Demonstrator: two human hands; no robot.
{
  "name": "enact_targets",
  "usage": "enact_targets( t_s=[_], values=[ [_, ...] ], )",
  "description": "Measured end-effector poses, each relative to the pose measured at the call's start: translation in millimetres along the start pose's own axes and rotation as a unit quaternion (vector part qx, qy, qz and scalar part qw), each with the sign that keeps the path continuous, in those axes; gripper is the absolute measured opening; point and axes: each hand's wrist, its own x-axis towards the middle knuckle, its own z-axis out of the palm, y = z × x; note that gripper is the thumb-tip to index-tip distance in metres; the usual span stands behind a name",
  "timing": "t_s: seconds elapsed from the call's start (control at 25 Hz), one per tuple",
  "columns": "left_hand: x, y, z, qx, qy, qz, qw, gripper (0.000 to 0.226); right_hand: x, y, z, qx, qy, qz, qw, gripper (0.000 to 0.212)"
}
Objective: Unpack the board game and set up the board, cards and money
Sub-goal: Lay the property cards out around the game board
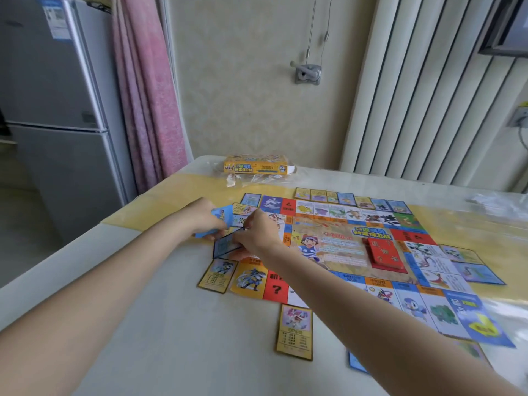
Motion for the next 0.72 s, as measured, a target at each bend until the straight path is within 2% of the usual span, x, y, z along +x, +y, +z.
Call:
enact_targets(
  t_s=[0.08,0.2,0.4,0.48,0.6,0.72],
  values=[
    [4,-3,6,-0.003,0.005,-0.001,1.0,0.007,-1,1,3,-0.102,0.02,-0.026,0.994,0.036],
    [9,-1,9,0.002,0.004,0.005,1.0,0.01,-2,1,0,-0.27,0.04,-0.042,0.961,0.031],
    [6,6,8,0.012,0.03,0.037,0.999,0.009,0,2,0,-0.328,0.029,-0.049,0.943,0.025],
    [3,13,10,-0.003,0.015,0.069,0.998,0.01,1,-1,-9,-0.291,0.037,-0.064,0.954,0.026],
    [-2,26,18,-0.114,-0.001,0.088,0.99,0.026,1,-11,-45,-0.118,0.016,-0.075,0.99,0.018],
    [-11,45,30,-0.238,-0.084,0.067,0.965,0.042,-10,-8,-86,-0.065,-0.015,-0.087,0.994,0.016]
  ],
)
